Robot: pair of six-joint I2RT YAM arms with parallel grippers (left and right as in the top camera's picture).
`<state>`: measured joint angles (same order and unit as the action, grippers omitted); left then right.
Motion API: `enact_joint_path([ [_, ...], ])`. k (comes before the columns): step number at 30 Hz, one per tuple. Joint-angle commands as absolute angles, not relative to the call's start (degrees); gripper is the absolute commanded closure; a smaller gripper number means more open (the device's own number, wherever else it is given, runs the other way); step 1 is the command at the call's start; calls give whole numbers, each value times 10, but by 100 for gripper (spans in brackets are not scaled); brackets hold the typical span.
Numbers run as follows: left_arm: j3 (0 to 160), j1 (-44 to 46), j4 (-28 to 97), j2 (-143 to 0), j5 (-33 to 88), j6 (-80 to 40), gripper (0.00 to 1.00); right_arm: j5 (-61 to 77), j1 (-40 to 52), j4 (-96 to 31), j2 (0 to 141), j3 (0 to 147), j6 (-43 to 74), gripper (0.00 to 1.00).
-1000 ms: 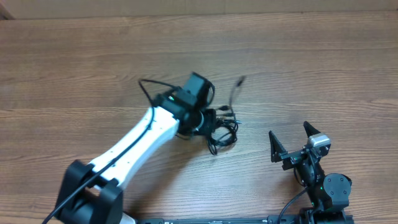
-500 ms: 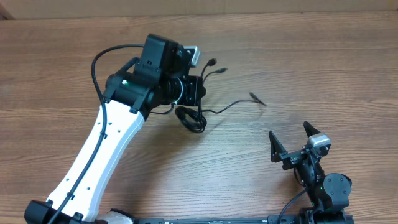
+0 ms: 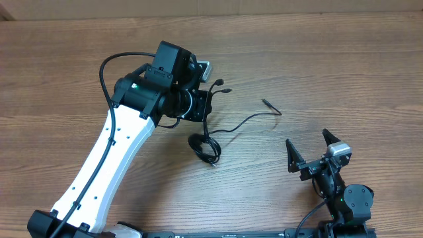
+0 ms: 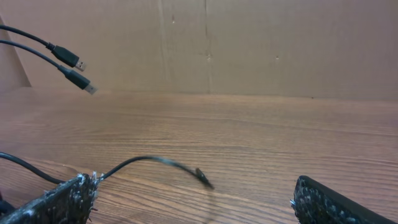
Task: Untangle cables
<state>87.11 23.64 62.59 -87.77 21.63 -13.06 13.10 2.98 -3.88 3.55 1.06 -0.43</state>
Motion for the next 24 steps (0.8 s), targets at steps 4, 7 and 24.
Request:
enact_joint_path([
  [4, 881, 239, 647, -879, 206, -116, 95, 129, 29, -36, 35, 5, -2, 0],
  [7, 881, 239, 658, -880, 206, -116, 96, 129, 29, -36, 35, 5, -2, 0],
  [24, 862, 241, 618, -884, 204, -149, 96, 129, 29, -36, 35, 5, -2, 0],
])
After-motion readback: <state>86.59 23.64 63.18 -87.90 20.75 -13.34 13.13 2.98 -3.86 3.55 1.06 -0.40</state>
